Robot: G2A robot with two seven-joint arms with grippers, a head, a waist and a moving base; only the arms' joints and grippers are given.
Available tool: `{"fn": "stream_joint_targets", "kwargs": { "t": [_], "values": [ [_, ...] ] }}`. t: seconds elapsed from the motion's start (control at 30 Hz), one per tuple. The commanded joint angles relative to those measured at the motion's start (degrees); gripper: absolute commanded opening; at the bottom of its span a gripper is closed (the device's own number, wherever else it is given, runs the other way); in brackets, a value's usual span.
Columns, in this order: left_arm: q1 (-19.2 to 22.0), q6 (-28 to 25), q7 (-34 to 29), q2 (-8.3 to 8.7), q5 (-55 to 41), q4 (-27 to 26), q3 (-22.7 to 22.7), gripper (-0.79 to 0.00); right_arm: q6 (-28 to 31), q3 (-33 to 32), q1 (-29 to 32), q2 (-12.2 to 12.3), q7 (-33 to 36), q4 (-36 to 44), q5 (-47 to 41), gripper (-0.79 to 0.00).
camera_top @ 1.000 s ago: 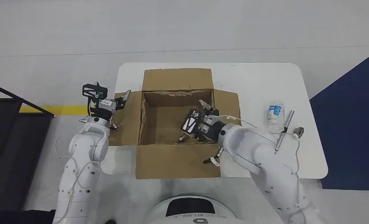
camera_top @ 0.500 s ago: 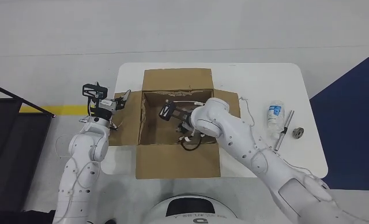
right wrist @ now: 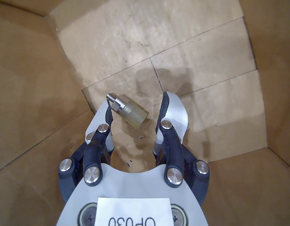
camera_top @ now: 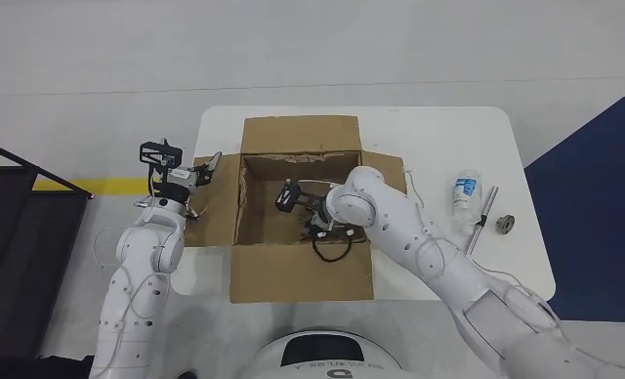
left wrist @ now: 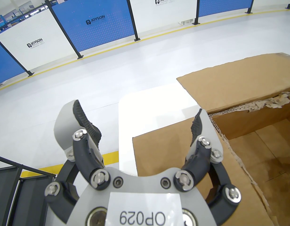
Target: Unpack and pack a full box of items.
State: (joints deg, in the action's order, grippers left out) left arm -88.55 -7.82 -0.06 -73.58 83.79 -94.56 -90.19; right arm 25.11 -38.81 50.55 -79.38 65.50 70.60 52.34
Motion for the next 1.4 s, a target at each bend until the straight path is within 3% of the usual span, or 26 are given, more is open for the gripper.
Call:
{"fn": "stream_joint_targets", "kwargs": {
  "t": [0.0,0.1,0.2,0.3,0.4,0.43,0.67,0.93,1.13,1.37],
  "values": [
    [0.0,0.0,0.0,0.0,0.0,0.0,0.0,0.0,0.24,0.64,-0.29,-0.18,0.74,-0.67,-0.24,-0.268],
    [0.0,0.0,0.0,0.0,0.0,0.0,0.0,0.0,0.32,1.64,-0.85,-0.57,1.28,-1.79,-0.73,-0.249],
    [0.0,0.0,0.0,0.0,0.0,0.0,0.0,0.0,0.1,2.73,-1.56,-1.05,1.86,-2.97,-1.1,-0.299],
    [0.0,0.0,0.0,0.0,0.0,0.0,0.0,0.0,0.16,3.52,-2.24,-1.49,1.59,-4.0,-1.48,-0.468],
    [0.0,0.0,0.0,0.0,0.0,0.0,0.0,0.0,-0.02,4.07,-2.79,-1.81,0.92,-4.29,-1.36,-0.742],
    [0.0,0.0,0.0,0.0,0.0,0.0,0.0,0.0,-0.01,4.18,-2.88,-1.86,0.65,-4.2,-1.28,-0.785],
    [0.0,0.0,0.0,0.0,0.0,0.0,0.0,0.0,-1.99,3.0,-2.34,-1.22,-1.63,0.33,1.59,-0.785],
    [0.0,0.0,0.0,0.0,0.0,0.0,0.0,0.0,-5.0,-3.58,6.19,2.65,-3.62,17.64,10.15,-0.785],
    [0.0,0.0,0.0,0.0,0.0,0.0,0.0,0.0,-4.9,-6.75,10.26,4.2,-4.51,22.13,13.07,-0.785],
    [0.0,0.0,0.0,0.0,0.0,0.0,0.0,0.0,-7.63,-12.09,17.03,6.03,-14.36,32.45,19.73,-0.785]
  ]
}}
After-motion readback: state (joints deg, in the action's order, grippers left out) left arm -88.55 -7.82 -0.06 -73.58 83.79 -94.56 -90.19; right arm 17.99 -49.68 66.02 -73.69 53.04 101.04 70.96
